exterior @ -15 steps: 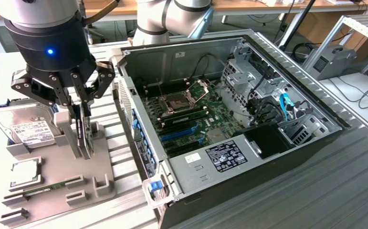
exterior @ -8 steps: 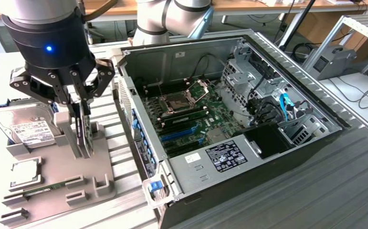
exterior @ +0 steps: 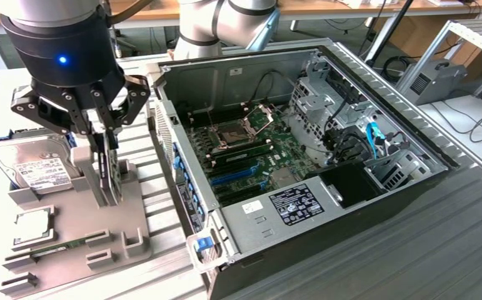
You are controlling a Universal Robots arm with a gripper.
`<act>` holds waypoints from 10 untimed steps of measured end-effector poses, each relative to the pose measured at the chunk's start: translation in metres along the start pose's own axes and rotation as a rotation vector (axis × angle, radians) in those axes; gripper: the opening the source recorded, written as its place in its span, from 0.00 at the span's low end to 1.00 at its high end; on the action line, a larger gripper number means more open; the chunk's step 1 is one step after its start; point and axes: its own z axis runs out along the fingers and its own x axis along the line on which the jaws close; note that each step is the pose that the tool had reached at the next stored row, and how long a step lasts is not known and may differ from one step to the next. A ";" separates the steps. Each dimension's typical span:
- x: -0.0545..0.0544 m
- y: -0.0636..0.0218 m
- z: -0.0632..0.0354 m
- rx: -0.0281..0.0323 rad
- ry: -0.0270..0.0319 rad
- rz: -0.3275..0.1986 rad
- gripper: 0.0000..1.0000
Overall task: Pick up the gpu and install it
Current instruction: 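Pick up the gpu and move the gpu toward the slot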
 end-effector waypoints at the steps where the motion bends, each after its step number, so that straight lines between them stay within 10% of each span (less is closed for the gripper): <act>1: 0.000 0.0000 -0.0004 0.0000 0.0000 0.000 0.26; 10: 0.000 0.0002 -0.0048 0.0000 0.0000 0.000 0.26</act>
